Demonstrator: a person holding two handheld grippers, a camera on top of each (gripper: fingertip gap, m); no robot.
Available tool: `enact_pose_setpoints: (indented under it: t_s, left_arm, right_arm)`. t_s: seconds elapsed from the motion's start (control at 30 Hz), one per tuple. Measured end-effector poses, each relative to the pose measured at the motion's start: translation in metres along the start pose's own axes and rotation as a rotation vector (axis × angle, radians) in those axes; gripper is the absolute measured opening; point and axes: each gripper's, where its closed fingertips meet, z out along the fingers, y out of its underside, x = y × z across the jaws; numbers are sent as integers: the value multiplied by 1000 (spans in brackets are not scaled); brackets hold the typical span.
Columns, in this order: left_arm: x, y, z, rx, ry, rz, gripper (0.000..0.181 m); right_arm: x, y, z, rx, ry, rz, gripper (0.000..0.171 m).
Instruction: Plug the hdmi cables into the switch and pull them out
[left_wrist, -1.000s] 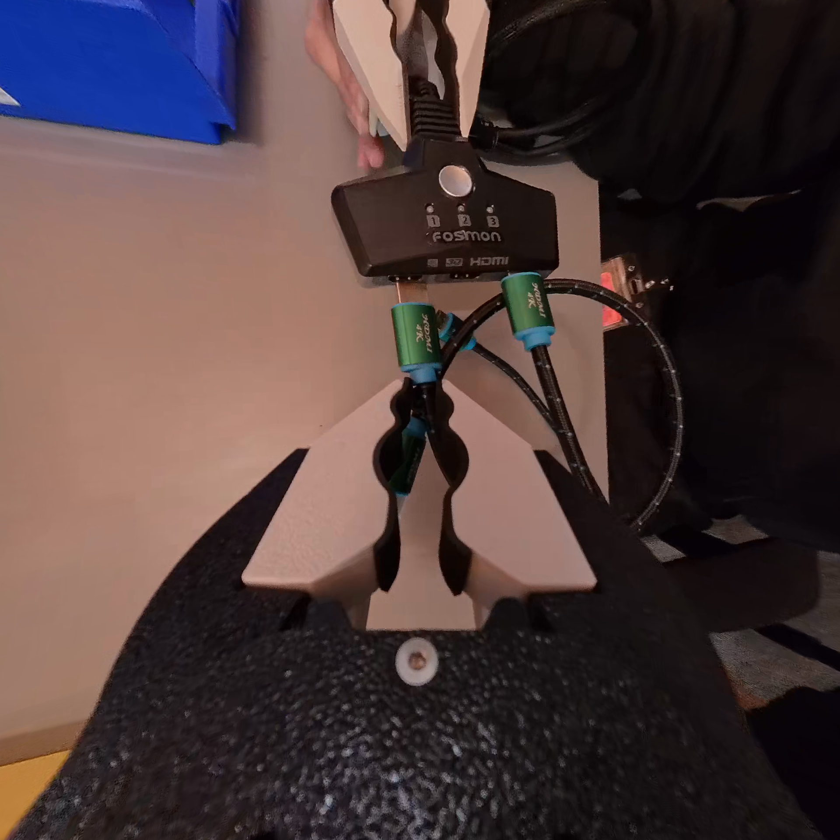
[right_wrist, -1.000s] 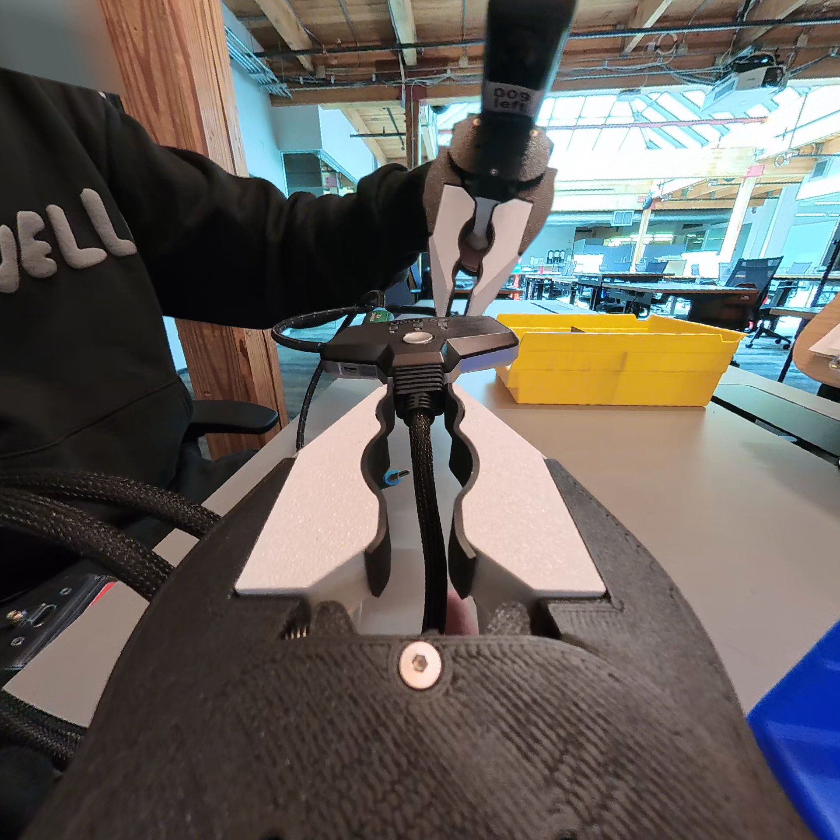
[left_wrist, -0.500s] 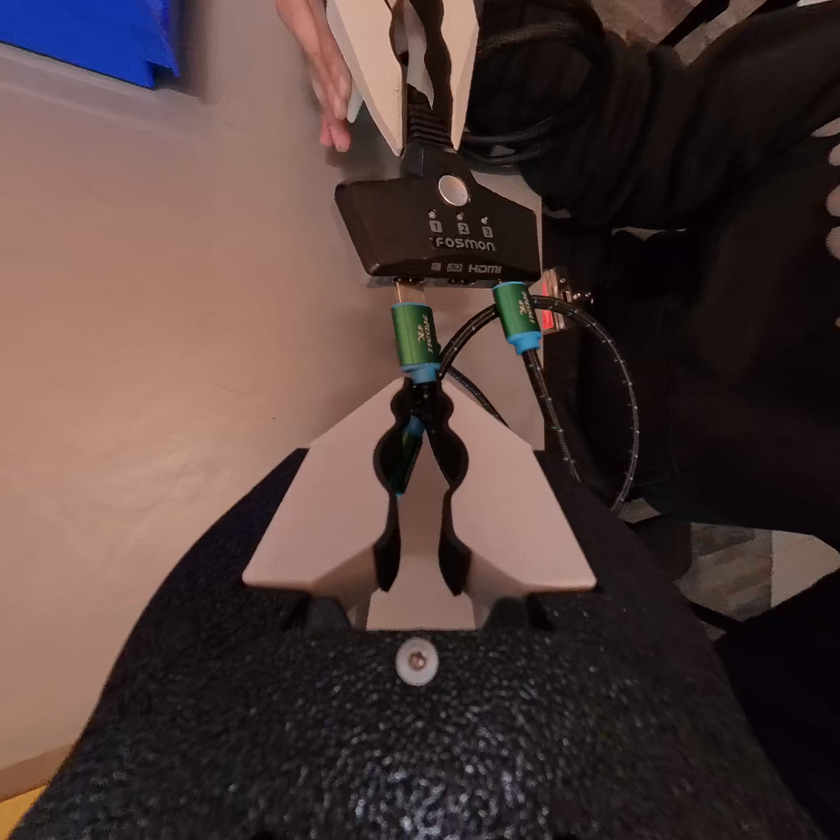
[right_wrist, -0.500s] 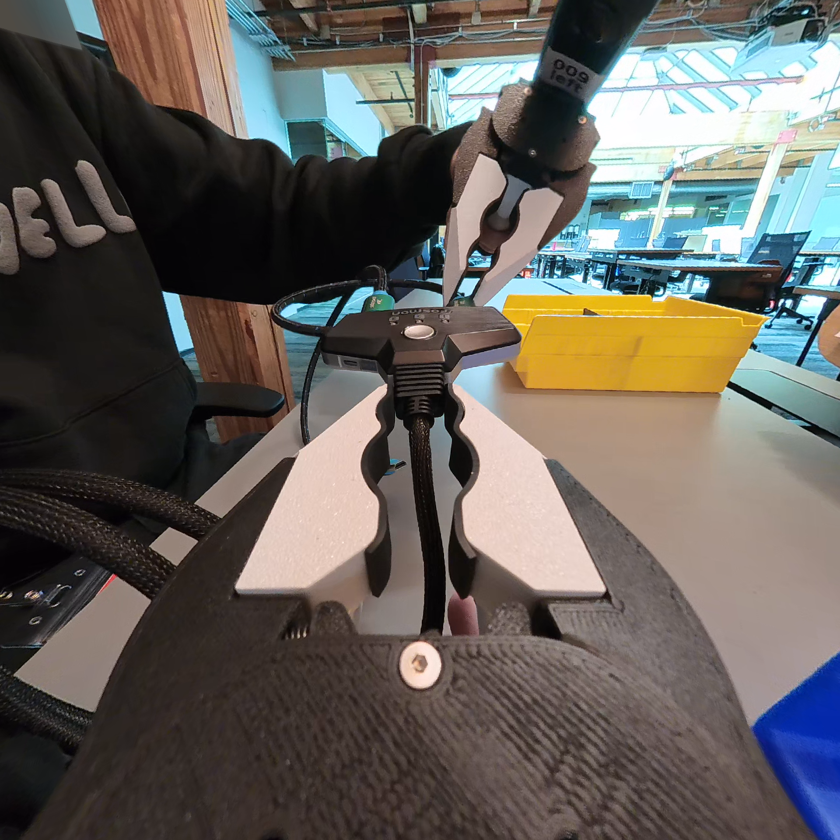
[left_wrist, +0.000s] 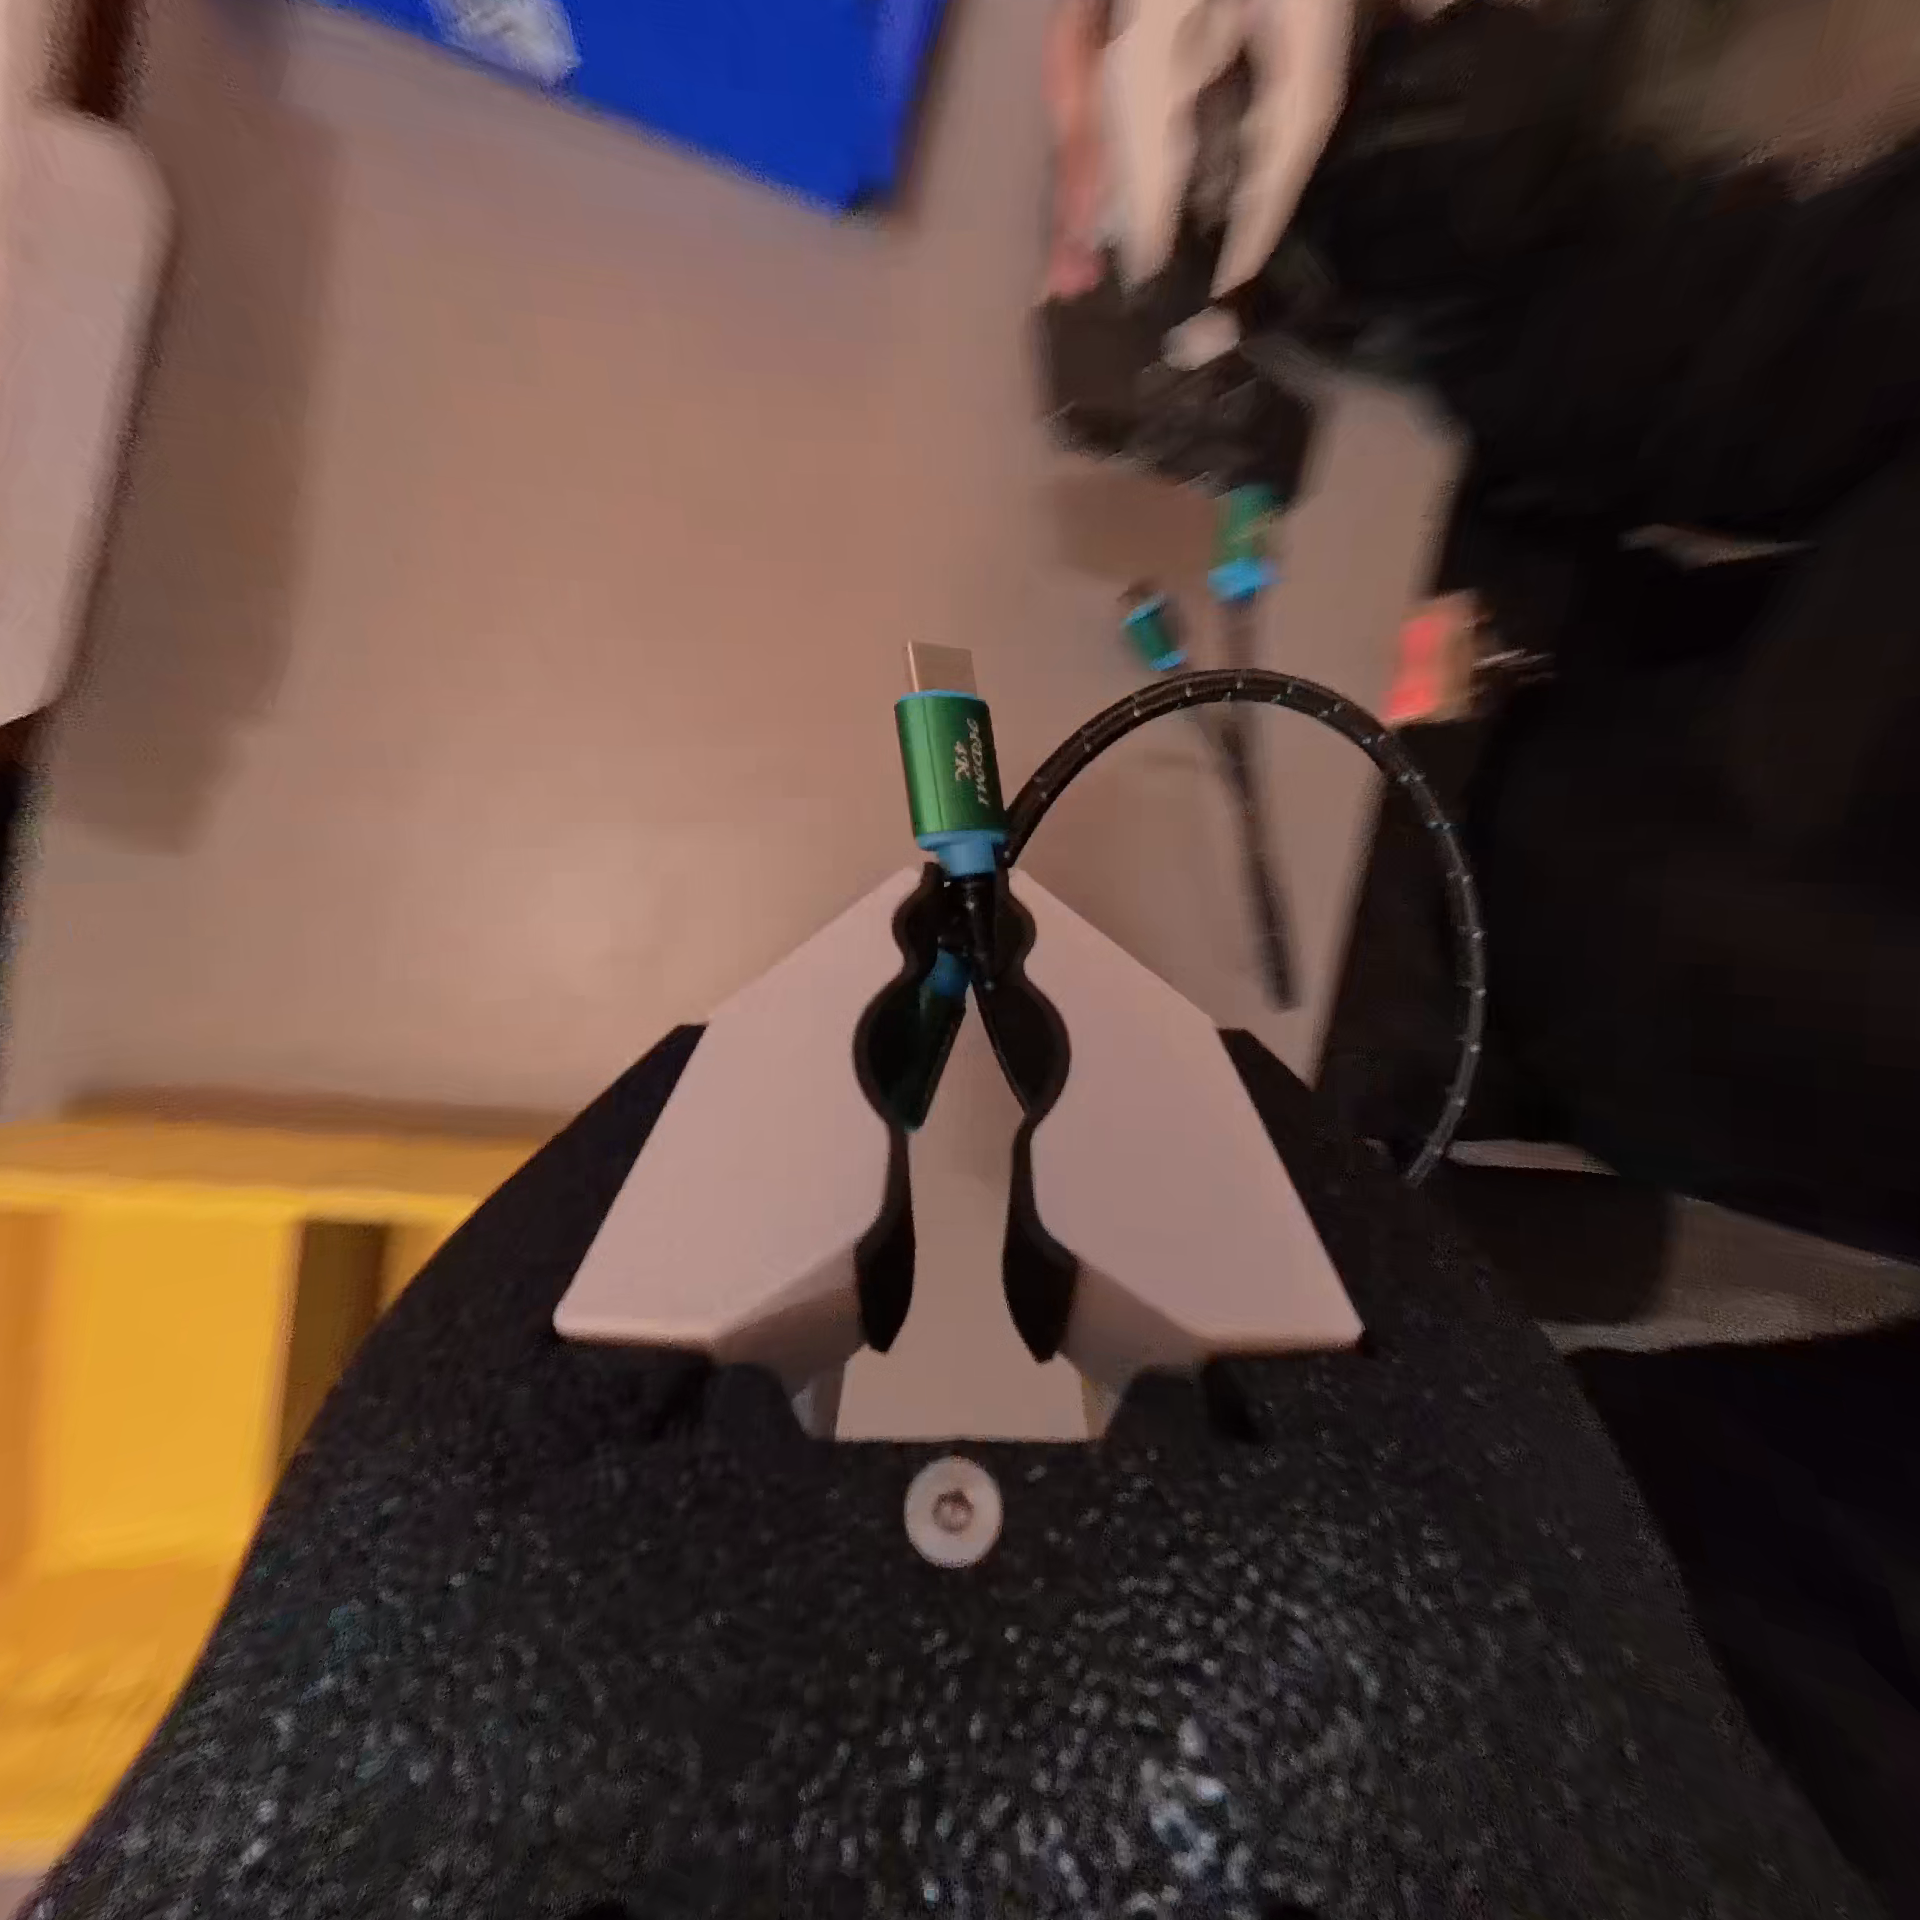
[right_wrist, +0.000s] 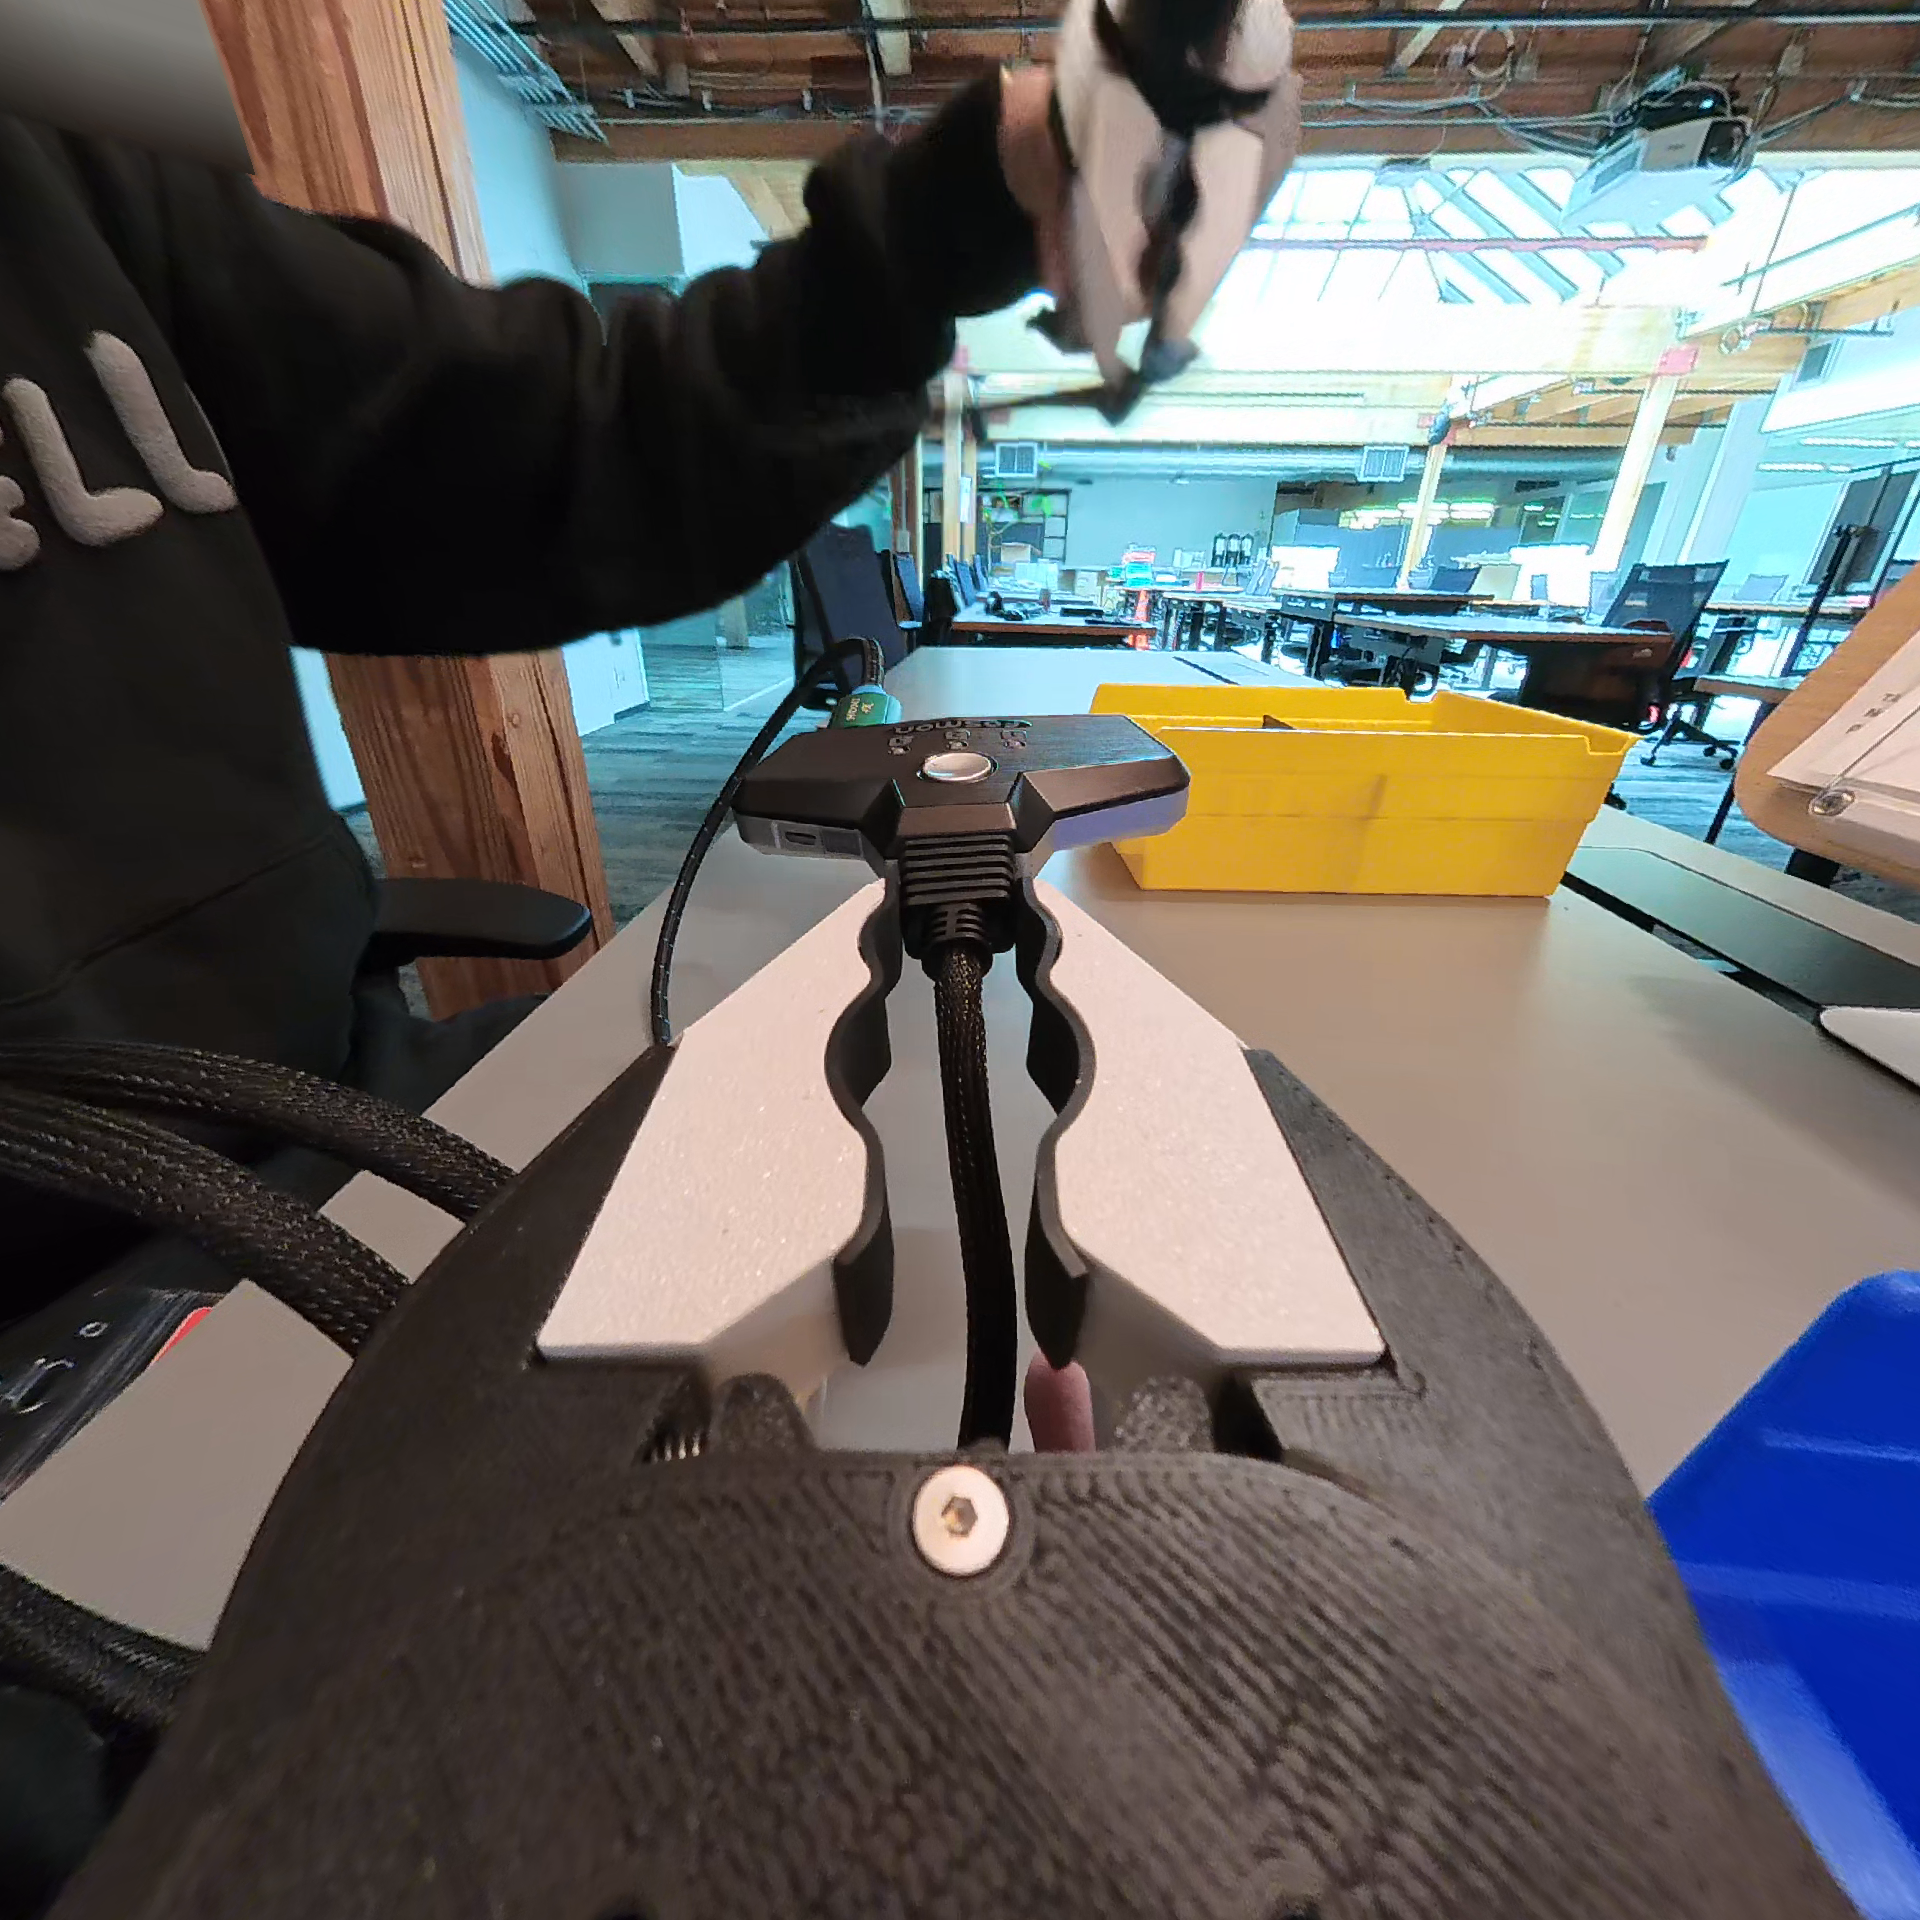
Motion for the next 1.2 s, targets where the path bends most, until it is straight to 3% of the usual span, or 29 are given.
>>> enact_pose_setpoints:
  t_s: [0.17, 0.37, 0.93, 1.2]
  left_arm:
    - [42, 0, 59, -148, 197, -53, 6]
    - [43, -12, 114, -223, 254, -70, 6]
    - [34, -11, 126, -254, 220, -68, 6]
    - [40, -1, 132, -364, 256, -60, 6]
  right_arm:
    - [-1, 2, 4, -4, -12, -5, 20]
    - [-7, 2, 8, -8, -34, -16, 20]
    - [-8, 3, 8, -16, -55, 2, 20]
    - [-13, 8, 11, -54, -72, -24, 20]
